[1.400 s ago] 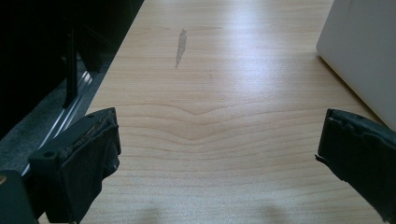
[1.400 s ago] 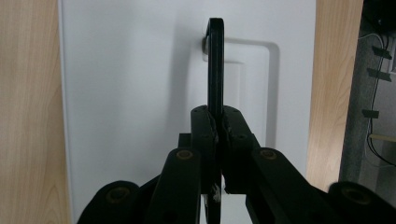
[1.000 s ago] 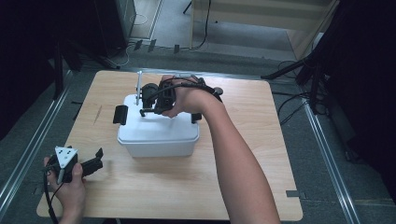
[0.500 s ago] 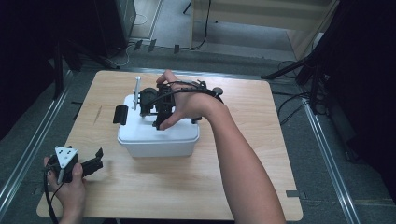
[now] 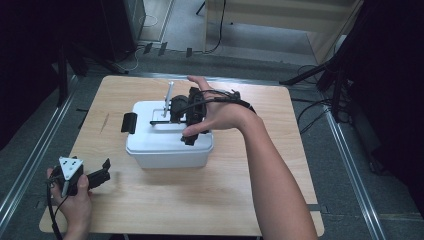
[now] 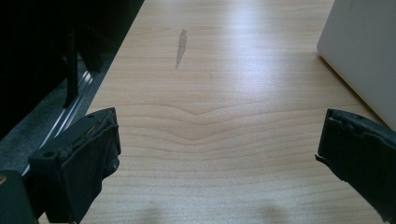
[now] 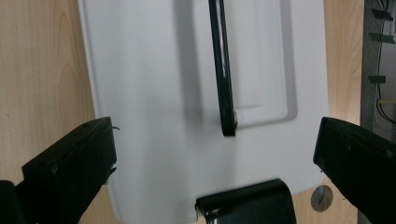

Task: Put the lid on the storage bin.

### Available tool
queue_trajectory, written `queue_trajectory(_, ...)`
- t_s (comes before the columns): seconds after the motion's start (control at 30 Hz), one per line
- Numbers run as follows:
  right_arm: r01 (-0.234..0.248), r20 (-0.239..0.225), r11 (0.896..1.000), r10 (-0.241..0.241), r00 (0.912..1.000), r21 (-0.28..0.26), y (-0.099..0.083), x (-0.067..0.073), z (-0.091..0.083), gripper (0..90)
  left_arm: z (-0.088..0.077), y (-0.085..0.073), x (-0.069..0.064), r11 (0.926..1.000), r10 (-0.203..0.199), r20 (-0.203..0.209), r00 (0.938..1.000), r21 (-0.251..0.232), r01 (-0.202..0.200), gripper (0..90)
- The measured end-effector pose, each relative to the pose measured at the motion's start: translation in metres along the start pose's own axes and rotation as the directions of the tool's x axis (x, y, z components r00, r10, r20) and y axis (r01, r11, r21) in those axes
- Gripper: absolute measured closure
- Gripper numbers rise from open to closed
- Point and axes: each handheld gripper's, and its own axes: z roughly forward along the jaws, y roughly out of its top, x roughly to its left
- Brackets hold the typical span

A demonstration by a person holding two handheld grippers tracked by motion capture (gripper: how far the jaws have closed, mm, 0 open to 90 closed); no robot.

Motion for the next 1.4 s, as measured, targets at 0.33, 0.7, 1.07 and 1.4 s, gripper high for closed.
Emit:
queue_trajectory(0.33, -0.048, 0.013, 0.999, 0.047, 0.9988, 0.006, -0.035, -0.003, -0.01, 0.0, 0.0, 0.0, 0.0, 1.0, 0.001, -0.001, 1.0, -0.002, -0.001, 0.0)
queue_trajectory(0.7, -0.092, 0.033, 0.996, 0.092, 0.9952, 0.018, -0.068, -0.001, -0.016, 0.0, 0.001, 0.0, 0.0, 1.0, 0.004, -0.004, 1.0, -0.001, -0.004, 0.0)
queue_trajectory(1.07, -0.138, 0.042, 0.99, 0.137, 0.9897, 0.03, -0.099, 0.001, -0.019, 0.0, 0.001, 0.0, -0.001, 1.0, 0.007, -0.006, 1.0, -0.003, -0.007, 0.0)
queue_trajectory(1.4, -0.175, 0.048, 0.983, 0.173, 0.9837, 0.045, -0.123, 0.005, -0.019, 0.0, 0.001, 0.0, -0.001, 1.0, 0.005, -0.007, 1.0, -0.005, -0.005, 0.0)
